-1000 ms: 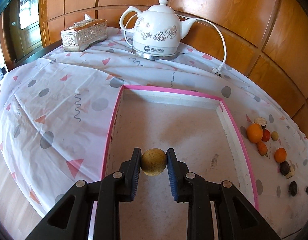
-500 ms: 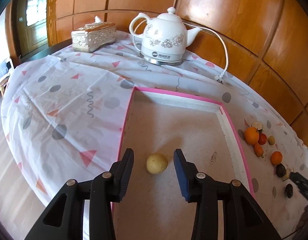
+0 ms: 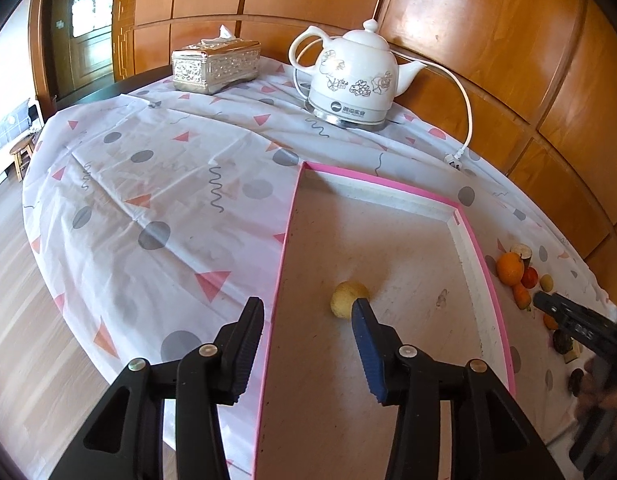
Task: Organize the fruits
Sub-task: 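Withdraw the left tool from the tray while the right tool grasps the orange carrot, then carry the carrot with the right tool into the pink tray and release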
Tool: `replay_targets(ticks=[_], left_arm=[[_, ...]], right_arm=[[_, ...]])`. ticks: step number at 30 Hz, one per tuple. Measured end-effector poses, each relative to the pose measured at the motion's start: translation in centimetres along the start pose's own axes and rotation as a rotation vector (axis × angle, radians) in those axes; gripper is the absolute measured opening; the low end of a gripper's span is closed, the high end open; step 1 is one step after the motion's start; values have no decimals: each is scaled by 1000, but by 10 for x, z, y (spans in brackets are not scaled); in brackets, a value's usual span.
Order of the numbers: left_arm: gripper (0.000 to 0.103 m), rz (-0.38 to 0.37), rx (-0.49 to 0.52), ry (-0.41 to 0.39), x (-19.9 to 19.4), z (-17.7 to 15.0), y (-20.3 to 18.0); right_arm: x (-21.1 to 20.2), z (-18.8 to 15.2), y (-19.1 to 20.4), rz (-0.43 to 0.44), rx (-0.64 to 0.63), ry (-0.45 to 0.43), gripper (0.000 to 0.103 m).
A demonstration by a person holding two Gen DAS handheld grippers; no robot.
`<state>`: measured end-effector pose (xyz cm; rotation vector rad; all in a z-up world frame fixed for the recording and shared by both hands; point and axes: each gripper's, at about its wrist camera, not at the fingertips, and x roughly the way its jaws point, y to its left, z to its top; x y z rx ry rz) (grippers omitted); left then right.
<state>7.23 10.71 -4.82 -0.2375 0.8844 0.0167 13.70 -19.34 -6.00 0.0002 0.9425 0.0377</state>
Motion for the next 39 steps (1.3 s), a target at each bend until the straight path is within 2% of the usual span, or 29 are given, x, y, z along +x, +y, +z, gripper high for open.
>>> replay_targets(ticks=[3, 5, 7, 8, 10, 21, 31, 39], left_arm=[[50, 1, -9, 3, -2, -1, 2], [50, 5, -12, 3, -3, -2, 2], [51, 9, -15, 4, -4, -2, 2], [53, 11, -17, 4, -4, -2, 2], [56, 14, -26, 4, -4, -3, 3], [57, 9, -12, -1, -13, -9, -4], [59, -4, 41, -38, -30, -15, -19], [61, -14, 61, -61, -42, -17, -25]], right_arm=[[13, 5, 6, -17, -23, 18, 51], [22, 7, 7, -28, -35, 34, 39], [31, 8, 8, -41, -41, 58, 35], [34, 8, 8, -37, -43, 69, 28], [38, 6, 9, -19, -52, 84, 23], [14, -27, 4, -9, -84, 109, 21], [-20, -71, 4, 79, -21, 101, 21], [-33, -80, 20, 130, -9, 83, 21]])
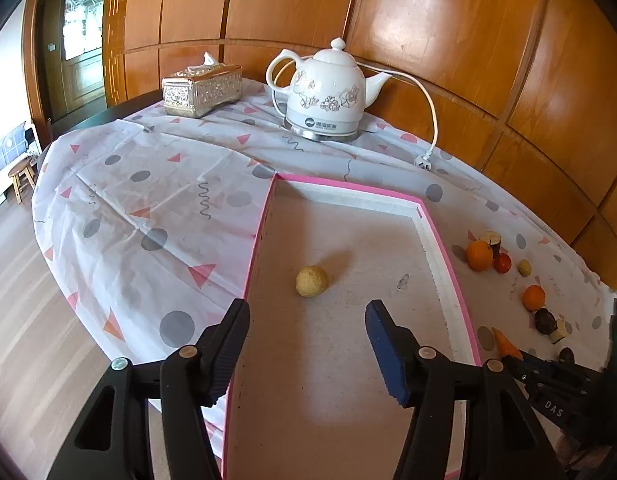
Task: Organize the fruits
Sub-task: 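Carry the carrot with the right tool into the pink tray and release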
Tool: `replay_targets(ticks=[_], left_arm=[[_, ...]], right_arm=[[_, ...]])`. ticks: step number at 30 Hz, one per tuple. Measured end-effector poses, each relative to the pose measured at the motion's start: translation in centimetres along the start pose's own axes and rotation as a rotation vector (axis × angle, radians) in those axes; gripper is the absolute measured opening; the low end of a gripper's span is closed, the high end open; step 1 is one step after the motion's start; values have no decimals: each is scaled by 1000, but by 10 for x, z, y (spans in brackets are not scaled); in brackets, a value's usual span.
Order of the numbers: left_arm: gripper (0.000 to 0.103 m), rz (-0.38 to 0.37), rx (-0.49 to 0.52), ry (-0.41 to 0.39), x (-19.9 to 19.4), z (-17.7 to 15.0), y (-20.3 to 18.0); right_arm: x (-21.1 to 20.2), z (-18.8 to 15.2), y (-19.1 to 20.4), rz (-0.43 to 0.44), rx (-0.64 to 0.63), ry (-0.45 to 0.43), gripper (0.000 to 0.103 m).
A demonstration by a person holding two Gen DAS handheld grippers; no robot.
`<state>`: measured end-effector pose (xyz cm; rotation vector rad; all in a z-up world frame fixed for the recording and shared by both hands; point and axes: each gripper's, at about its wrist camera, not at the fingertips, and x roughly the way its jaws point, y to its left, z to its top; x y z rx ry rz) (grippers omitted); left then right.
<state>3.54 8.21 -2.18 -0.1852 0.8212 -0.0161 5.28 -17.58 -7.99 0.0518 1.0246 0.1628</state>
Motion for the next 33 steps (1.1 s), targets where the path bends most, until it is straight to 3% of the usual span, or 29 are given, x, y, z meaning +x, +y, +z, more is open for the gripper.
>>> replay_targets(ticks=[13, 21, 33], left_arm=[[64, 42, -90, -22, -4, 9, 31], [66, 107, -171, -36, -3, 15, 62], [73, 158, -217, -26, 4, 10, 75]], right_arm=[[-36, 9, 32, 65, -43, -101, 21], [-38, 9, 51, 93, -81, -116, 21], [-41, 14, 75, 120, -140, -139, 21]])
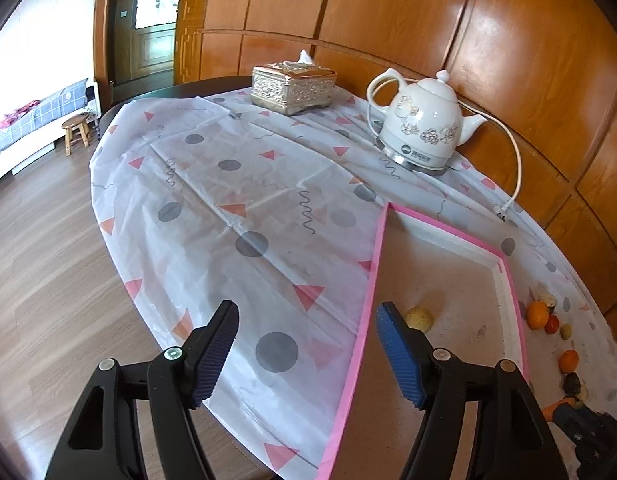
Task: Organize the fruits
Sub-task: 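Carry the carrot with the right tool into the pink tray and release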
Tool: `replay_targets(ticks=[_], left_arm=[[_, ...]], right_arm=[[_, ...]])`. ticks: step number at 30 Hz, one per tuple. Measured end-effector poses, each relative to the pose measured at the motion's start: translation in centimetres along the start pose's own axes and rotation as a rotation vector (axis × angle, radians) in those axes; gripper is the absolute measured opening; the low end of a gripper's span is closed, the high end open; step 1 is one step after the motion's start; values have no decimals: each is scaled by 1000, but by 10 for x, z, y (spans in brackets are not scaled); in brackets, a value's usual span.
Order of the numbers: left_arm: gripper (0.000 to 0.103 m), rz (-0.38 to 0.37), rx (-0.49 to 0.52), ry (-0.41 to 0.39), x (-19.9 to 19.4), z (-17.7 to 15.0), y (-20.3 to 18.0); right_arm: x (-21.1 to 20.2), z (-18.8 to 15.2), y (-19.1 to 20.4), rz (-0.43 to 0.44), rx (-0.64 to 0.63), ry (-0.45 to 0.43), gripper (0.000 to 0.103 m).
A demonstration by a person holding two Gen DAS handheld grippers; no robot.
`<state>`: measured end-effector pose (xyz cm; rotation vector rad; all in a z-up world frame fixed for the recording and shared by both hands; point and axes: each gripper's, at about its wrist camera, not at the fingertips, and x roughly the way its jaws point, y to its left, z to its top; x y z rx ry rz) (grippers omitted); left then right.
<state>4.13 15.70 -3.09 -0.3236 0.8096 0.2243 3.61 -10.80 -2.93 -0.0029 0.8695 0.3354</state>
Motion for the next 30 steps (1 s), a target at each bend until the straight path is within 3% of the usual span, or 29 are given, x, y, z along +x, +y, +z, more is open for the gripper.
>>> replay_targets(ticks=[9, 17, 22, 30], left_arm=[[74, 25, -14, 14, 7, -4, 5], [74, 23, -9, 17, 8, -6, 4], [74, 13, 4, 12, 7, -7, 1], [74, -29, 84, -23, -2, -9, -17]], right_arm=[[-8, 14, 23, 5, -74, -78, 21], [16, 18, 42, 86, -88, -28, 22], [30, 14, 44, 94, -61, 14, 37], [19, 5, 28, 46, -15, -1, 38]])
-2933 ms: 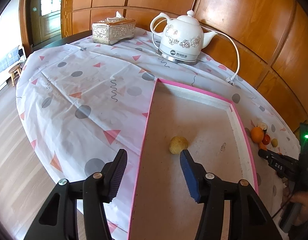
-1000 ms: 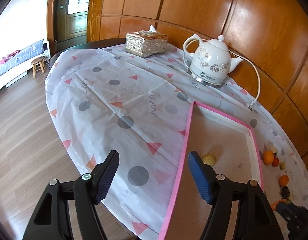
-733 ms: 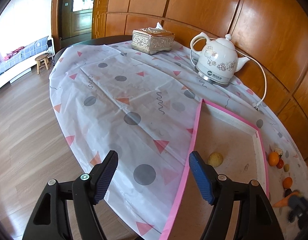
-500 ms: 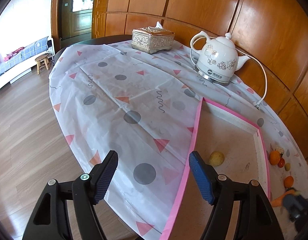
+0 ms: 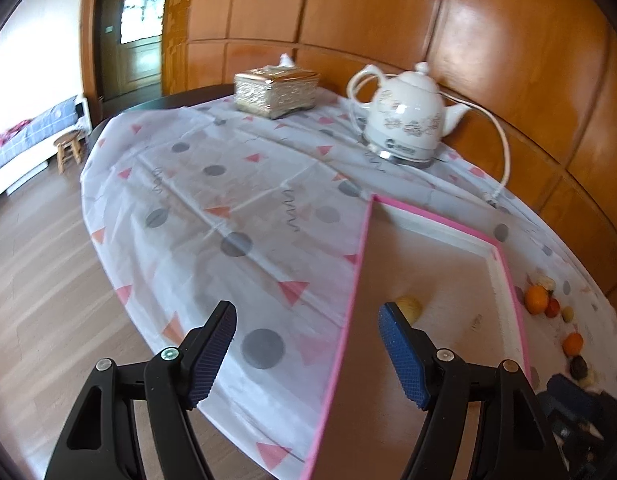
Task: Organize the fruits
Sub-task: 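Carry the carrot with the right tool into the pink tray and release, then withdraw the right tool from the tray back over the table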
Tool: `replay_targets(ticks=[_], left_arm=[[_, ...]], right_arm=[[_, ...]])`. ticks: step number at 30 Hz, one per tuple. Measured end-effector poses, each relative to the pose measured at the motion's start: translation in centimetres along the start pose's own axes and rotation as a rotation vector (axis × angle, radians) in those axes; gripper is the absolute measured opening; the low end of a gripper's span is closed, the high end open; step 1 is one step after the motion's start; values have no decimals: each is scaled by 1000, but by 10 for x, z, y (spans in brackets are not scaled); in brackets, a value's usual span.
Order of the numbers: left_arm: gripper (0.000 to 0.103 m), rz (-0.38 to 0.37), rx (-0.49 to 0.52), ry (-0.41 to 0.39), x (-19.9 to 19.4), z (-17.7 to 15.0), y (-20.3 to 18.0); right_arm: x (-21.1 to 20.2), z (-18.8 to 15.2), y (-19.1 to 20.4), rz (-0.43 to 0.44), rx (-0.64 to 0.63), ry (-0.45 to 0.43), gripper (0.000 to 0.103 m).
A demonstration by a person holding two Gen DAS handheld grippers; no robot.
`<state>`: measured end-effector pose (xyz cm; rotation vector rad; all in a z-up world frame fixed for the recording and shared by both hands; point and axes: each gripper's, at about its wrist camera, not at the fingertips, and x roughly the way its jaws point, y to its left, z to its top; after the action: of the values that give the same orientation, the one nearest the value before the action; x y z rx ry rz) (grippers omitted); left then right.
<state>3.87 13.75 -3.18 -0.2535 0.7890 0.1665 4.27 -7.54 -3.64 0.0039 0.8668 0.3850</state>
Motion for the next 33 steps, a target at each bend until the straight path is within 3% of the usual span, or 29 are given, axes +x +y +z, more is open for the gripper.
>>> replay_targets(ticks=[14, 33], left_arm=[[74, -99, 240, -48, -20, -18, -58], [74, -87, 390, -113, -40, -29, -95]], right_arm=[[-43, -25, -68, -215, 126, -53, 38], [-102, -71, -164, -461, 333, -107, 38]])
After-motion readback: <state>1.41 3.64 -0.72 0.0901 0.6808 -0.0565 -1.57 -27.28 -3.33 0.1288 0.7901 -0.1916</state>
